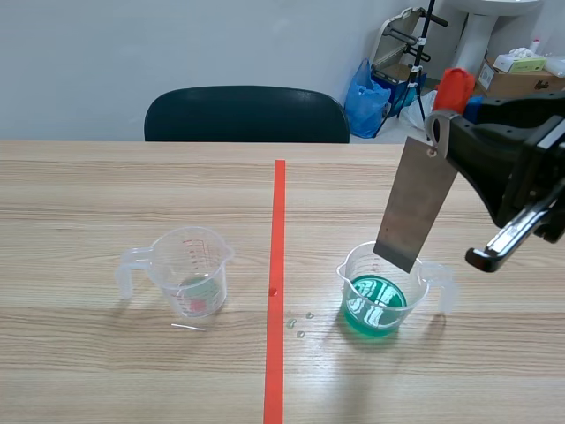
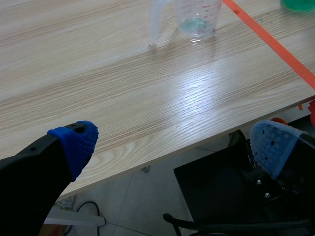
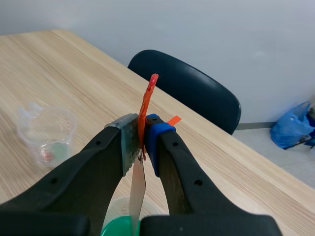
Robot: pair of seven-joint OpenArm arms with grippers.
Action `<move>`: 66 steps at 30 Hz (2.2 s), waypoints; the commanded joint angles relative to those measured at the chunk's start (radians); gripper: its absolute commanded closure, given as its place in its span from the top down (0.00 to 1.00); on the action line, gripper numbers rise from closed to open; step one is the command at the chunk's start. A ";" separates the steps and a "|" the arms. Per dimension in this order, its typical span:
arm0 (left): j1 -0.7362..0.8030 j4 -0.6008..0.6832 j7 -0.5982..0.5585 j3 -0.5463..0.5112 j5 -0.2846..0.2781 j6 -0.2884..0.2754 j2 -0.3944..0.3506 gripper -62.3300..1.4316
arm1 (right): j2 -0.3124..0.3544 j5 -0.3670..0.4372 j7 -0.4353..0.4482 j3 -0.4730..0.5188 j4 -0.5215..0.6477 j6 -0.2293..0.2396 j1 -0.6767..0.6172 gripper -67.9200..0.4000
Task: Do the redox reaction experiment
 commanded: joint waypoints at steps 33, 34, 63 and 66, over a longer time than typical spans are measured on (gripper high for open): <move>0.001 0.011 -0.015 -0.006 -0.005 0.005 0.005 1.00 | -0.231 -0.249 0.133 -0.220 -0.404 0.045 0.248 0.02; 0.001 0.011 -0.015 -0.006 -0.005 0.005 0.005 1.00 | -0.237 -0.257 0.143 -0.221 -0.416 0.045 0.248 0.02; 0.001 0.011 -0.015 -0.006 -0.005 0.005 0.005 1.00 | -0.261 -0.331 0.206 -0.223 -0.470 0.045 0.253 0.02; 0.001 0.011 -0.015 -0.006 -0.005 0.005 0.005 1.00 | -0.261 -0.331 0.206 -0.223 -0.470 0.045 0.253 0.02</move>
